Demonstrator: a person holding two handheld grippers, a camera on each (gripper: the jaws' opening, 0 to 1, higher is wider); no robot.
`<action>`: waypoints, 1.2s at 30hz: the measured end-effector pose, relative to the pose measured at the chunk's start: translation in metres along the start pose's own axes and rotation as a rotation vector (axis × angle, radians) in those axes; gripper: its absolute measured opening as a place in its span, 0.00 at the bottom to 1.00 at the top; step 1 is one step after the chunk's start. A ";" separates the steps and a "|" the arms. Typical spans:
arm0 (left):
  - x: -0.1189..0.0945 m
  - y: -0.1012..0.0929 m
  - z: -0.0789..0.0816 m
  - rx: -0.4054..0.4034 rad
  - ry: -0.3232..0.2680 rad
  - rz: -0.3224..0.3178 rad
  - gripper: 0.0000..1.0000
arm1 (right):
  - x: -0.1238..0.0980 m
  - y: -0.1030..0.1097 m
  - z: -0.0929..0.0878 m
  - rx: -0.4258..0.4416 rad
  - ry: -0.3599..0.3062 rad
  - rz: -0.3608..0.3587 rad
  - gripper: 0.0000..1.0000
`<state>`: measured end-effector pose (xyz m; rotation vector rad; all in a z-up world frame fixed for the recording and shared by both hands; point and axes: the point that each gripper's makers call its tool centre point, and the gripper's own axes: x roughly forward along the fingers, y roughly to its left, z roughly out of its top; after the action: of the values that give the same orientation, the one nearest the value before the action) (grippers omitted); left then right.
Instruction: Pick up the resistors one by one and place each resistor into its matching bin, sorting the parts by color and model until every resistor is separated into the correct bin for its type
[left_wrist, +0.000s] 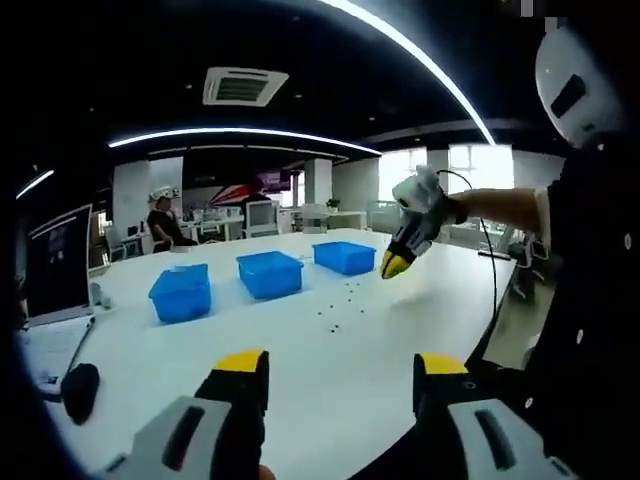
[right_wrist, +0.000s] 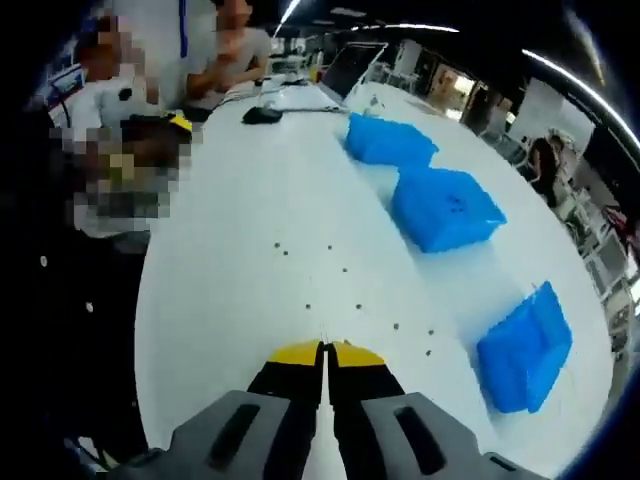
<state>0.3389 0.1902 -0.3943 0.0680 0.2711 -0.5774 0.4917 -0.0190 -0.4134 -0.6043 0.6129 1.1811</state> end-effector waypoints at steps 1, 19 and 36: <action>0.000 0.000 0.002 0.000 -0.005 0.001 0.60 | -0.009 -0.002 0.003 0.033 -0.048 -0.031 0.05; 0.001 0.013 0.023 -0.025 -0.076 0.041 0.59 | -0.143 -0.029 0.012 0.349 -0.725 -0.618 0.05; -0.010 0.017 0.017 -0.039 -0.086 0.080 0.60 | -0.102 -0.161 0.055 0.293 -0.619 -0.649 0.05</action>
<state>0.3442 0.2072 -0.3757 0.0158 0.1947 -0.4944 0.6255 -0.0883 -0.2851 -0.1369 0.0346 0.5901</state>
